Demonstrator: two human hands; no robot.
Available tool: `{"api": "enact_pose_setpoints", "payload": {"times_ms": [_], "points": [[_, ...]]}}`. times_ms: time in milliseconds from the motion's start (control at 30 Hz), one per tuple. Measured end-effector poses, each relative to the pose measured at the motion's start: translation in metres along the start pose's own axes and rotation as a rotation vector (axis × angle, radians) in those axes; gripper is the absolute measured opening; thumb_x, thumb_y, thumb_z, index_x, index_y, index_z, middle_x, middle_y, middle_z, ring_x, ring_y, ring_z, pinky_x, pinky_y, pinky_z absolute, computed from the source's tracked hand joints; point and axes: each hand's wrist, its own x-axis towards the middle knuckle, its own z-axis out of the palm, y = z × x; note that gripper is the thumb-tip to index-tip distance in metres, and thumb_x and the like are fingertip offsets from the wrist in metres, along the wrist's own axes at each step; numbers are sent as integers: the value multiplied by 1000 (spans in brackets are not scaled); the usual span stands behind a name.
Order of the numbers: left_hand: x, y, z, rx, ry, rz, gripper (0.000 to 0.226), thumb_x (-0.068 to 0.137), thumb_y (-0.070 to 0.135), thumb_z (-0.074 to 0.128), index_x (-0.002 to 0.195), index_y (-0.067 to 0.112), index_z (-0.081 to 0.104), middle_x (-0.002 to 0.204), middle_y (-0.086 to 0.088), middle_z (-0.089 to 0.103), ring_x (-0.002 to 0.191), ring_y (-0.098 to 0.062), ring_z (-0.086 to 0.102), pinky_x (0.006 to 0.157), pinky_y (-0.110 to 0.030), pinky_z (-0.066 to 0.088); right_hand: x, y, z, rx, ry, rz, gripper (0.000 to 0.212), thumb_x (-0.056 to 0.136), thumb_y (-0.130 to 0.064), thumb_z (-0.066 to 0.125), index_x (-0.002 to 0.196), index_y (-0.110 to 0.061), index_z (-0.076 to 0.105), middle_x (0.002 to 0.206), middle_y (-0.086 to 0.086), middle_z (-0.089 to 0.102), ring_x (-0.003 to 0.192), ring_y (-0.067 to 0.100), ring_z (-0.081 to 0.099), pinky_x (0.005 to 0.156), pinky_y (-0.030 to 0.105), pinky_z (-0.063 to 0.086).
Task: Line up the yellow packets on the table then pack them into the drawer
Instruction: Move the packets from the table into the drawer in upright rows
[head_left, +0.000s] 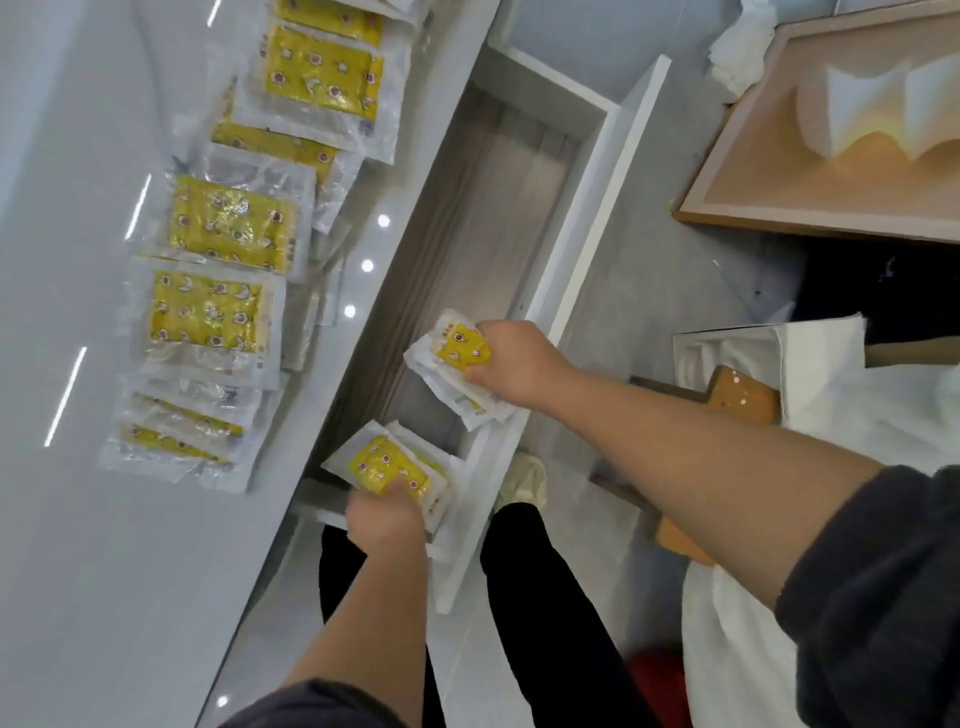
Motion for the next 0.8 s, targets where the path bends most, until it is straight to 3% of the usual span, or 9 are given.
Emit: {"api": "enact_pose_setpoints", "payload": {"times_ms": [100, 200, 300, 367, 500, 567, 633, 700, 800], "points": [[24, -7, 25, -124, 49, -46, 44, 94, 22, 60, 129, -2, 48, 127, -23, 55, 116, -40, 54, 93, -42, 45, 21, -1, 15, -94, -3, -123, 13, 85, -23, 65, 90, -14, 58, 93, 7, 64, 88, 25, 60, 70, 34, 49], [55, -15, 48, -222, 8, -119, 43, 95, 23, 56, 130, 3, 46, 127, -17, 56, 114, -36, 56, 96, -44, 48, 38, 5, 28, -164, -26, -164, 12, 83, -21, 65, 83, -16, 54, 87, 5, 62, 84, 25, 59, 64, 33, 47], [59, -15, 53, -34, -72, -141, 34, 93, 22, 54, 125, 12, 49, 127, -8, 59, 117, -28, 56, 100, -37, 45, 49, 12, 38, -190, -73, -142, 15, 81, -19, 65, 75, -18, 51, 82, 2, 59, 82, 24, 58, 61, 29, 42], [47, -6, 49, 285, -109, -56, 31, 94, 15, 54, 124, 14, 53, 126, -5, 60, 119, -25, 55, 99, -33, 43, 54, 13, 42, -191, -97, -129, 19, 81, -20, 65, 72, -22, 48, 82, 1, 57, 83, 23, 58, 64, 30, 45], [51, 4, 49, 251, -278, -186, 40, 94, 18, 50, 132, 6, 50, 138, -16, 51, 125, -32, 51, 104, -41, 43, 65, 11, 45, -199, -145, -114, 23, 81, -21, 66, 69, -22, 47, 76, -2, 54, 83, 23, 58, 63, 30, 46], [51, 11, 44, 364, -250, -98, 48, 93, 20, 49, 136, 0, 44, 141, -20, 44, 129, -34, 43, 108, -43, 38, 70, 10, 45, -185, -172, -110, 22, 81, -20, 67, 69, -21, 48, 78, -1, 56, 84, 23, 60, 66, 32, 50], [60, 13, 36, 560, -74, 27, 57, 89, 19, 54, 138, -1, 32, 141, -20, 37, 129, -33, 36, 107, -42, 35, 74, 10, 46, -184, -187, -109, 15, 81, -20, 69, 76, -17, 55, 81, 1, 58, 84, 22, 60, 69, 33, 52], [65, 19, 24, 706, 58, 206, 66, 84, 19, 63, 139, 8, 29, 140, -17, 39, 126, -35, 40, 102, -46, 39, 78, 12, 47, -185, -197, -115, 14, 81, -21, 70, 84, -13, 59, 82, 2, 58, 81, 21, 60, 70, 33, 52], [85, 19, 25, 908, 44, 353, 77, 75, 21, 73, 138, 19, 29, 133, -10, 48, 120, -34, 49, 96, -52, 45, 83, 16, 49, -194, -212, -124, 18, 82, -24, 71, 89, -10, 62, 84, 3, 59, 76, 19, 56, 70, 34, 51]]}}
